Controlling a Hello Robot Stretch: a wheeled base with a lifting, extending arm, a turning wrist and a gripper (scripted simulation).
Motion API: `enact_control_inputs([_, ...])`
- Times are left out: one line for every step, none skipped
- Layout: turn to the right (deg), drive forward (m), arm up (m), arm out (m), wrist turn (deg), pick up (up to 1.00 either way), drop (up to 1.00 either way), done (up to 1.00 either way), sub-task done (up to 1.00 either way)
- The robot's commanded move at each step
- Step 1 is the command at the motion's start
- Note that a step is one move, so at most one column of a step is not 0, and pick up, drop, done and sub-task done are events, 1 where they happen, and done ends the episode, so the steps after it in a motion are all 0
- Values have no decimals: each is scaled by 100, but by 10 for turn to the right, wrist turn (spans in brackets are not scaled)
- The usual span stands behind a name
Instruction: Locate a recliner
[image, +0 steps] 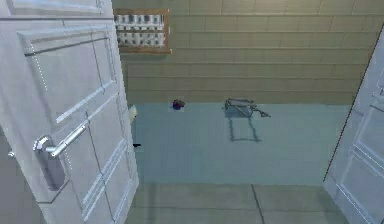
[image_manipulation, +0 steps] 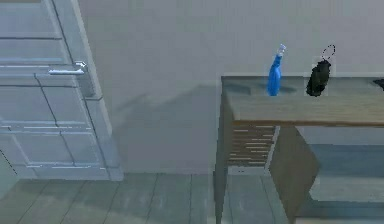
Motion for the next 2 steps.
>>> enact_control_inputs([0, 100, 0, 0, 0, 0, 0, 0, 0])
enact_control_inputs([180, 0, 0, 0, 0, 0, 0, 0, 0])
